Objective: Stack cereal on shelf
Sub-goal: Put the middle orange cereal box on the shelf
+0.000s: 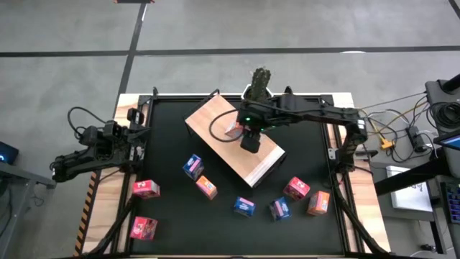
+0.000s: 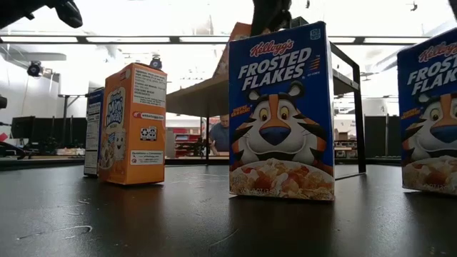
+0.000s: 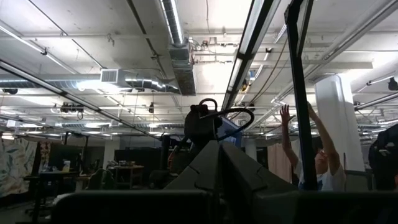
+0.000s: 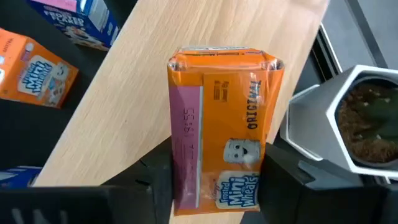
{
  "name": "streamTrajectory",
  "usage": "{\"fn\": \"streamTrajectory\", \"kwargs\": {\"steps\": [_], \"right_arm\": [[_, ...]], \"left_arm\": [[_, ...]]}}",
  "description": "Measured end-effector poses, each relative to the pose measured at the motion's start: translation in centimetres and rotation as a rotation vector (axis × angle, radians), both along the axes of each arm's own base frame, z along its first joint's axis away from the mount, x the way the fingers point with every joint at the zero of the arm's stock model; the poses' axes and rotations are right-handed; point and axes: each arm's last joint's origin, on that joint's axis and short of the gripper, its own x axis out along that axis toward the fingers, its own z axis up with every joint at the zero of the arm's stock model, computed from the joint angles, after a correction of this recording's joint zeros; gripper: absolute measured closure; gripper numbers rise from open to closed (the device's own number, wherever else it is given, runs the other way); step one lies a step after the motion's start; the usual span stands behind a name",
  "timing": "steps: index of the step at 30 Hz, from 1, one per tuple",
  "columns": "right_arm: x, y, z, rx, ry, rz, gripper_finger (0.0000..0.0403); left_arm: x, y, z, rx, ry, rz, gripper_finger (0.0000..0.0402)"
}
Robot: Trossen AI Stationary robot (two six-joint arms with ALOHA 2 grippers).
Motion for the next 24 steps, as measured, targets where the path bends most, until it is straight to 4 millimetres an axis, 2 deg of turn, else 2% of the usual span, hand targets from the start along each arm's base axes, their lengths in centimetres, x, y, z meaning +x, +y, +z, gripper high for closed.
{"fn": "streamTrajectory", "kwargs": {"steps": [6,14,24], "right_arm": [[1.6,-0.2,-0.6,-0.006,0.028,0.014,0.0188],[1.7,-0.2,0.3,-0.010,-0.009,0.014,0.0159],[0.3,-0.1,4.4,-0.033,-0.144,0.027,0.0166]], "left_arm": [[0.0,0.0,0.0,0.000,-0.001,0.000,0.0402],[0.0,0.0,0.0,0.003,-0.001,0.002,0.0402],[0.0,0.0,0.0,0.003,-0.001,0.002,0.0402]]}}
